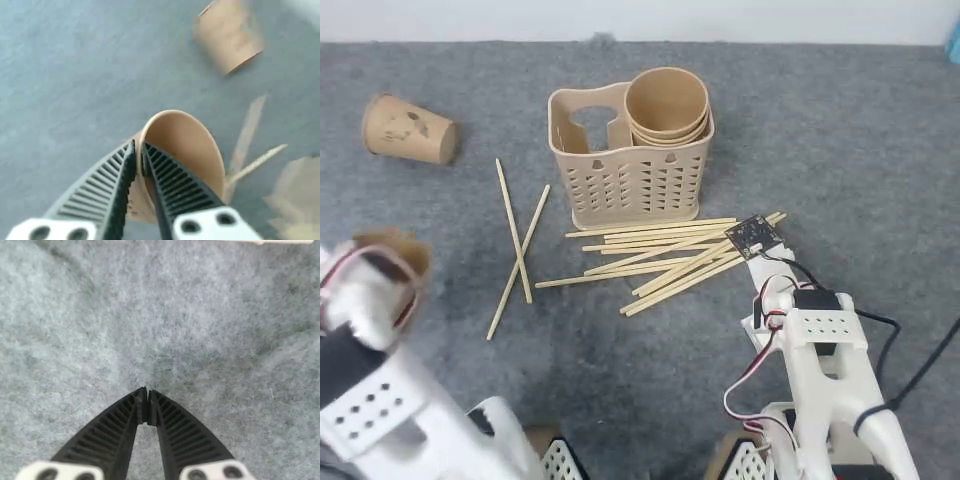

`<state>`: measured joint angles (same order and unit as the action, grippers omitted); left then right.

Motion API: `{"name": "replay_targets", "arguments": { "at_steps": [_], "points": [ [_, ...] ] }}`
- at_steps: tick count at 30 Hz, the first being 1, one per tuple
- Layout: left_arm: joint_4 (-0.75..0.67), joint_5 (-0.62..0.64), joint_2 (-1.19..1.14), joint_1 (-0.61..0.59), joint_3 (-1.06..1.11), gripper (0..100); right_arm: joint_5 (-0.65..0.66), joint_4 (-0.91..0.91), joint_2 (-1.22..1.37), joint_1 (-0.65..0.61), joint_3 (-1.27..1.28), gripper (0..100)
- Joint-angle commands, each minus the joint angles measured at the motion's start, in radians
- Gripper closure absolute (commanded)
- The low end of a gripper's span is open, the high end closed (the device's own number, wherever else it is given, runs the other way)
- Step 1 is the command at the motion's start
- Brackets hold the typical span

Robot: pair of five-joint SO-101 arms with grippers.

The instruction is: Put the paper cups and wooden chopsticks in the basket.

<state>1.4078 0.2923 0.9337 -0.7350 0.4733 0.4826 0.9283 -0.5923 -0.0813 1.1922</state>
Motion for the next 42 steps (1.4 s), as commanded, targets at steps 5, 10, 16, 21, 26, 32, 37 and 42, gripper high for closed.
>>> {"name": "replay_targets", "arguments": {
  "at_steps": [5,10,16,21,26,32,37,42],
  "points": [
    [-0.232,0.356,0.008,0.397,-0.246,99,0.014,0.010,-0.036,0.008,-0.003,99.1],
    [-0.460,0.456,-0.071,0.628,-0.286,99,0.014,0.010,-0.036,0.008,-0.003,99.1],
    [-0.706,0.574,-0.278,0.793,-0.351,99,0.014,0.008,-0.036,0.008,-0.003,99.1],
    [-0.825,0.600,-0.388,0.873,-0.446,99,0.014,0.005,-0.036,0.008,-0.003,99.1],
    [-0.852,0.600,-0.491,0.931,-0.501,99,0.015,0.004,-0.036,0.008,-0.003,99.1],
    [-0.890,0.603,-0.578,0.973,-0.524,99,0.015,0.002,-0.036,0.008,-0.005,99.1],
    [-0.919,0.652,-0.598,0.967,-0.530,99,0.035,0.002,-0.036,0.005,-0.005,99.1],
    [-0.939,0.690,-0.598,0.965,-0.524,99,0.035,0.002,-0.036,0.004,-0.005,99.1]
  ]
}}
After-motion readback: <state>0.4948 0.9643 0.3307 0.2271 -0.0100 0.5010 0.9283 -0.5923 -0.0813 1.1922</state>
